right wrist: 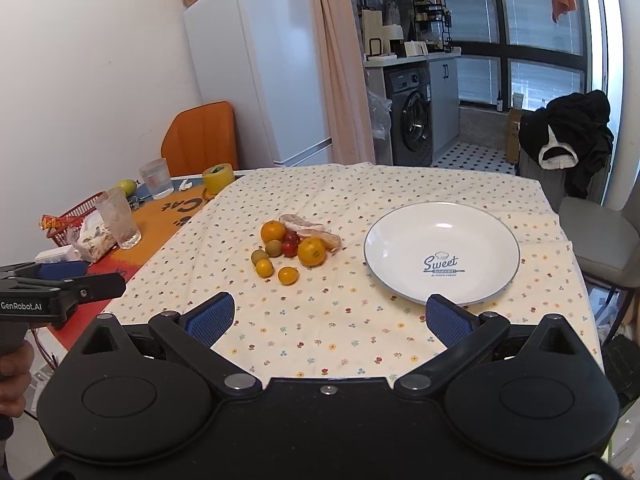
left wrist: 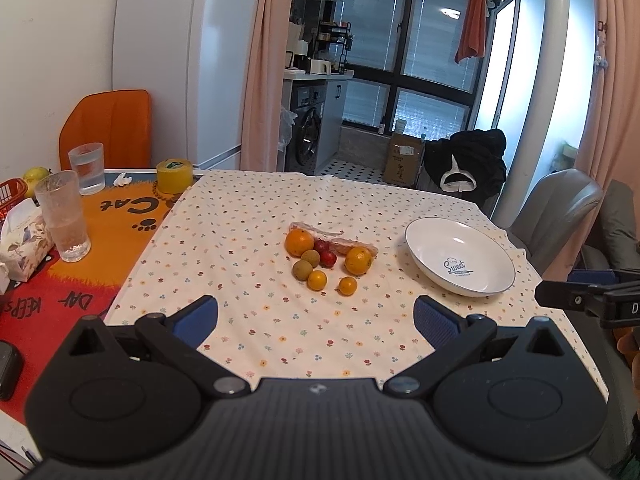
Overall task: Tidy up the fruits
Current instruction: 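Move both tools toward the fruit pile beside the white plate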
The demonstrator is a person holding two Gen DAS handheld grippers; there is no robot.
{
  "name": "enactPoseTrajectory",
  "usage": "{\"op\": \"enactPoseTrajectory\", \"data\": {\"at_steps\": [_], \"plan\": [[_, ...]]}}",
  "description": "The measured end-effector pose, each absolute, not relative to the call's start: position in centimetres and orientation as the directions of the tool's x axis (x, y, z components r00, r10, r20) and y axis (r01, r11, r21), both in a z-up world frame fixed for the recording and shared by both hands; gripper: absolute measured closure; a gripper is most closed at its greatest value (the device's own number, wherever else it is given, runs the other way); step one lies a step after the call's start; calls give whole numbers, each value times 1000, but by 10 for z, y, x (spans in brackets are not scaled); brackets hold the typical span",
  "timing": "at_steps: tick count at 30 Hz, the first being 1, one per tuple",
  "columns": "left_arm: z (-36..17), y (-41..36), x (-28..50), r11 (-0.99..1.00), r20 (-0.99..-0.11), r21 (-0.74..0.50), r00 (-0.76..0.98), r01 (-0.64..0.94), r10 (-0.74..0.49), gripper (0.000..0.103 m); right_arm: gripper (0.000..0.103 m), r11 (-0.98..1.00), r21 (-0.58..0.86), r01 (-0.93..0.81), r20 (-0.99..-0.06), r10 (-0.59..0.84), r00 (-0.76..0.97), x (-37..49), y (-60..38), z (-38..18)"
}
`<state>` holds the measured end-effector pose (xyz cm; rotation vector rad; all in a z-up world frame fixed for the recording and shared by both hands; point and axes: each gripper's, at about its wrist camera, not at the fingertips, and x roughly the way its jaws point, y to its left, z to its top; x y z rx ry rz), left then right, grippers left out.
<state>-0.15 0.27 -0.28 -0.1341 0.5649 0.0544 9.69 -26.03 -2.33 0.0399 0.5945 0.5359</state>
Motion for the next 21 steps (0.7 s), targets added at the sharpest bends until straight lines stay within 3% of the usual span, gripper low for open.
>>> {"op": "enactPoseTrajectory", "data": {"at_steps": [21], "plan": [[-21,0,16,988,-565,-128,825,-89,1,0,0,860,178,-479,-551,490,676,113,-257,-40]]}}
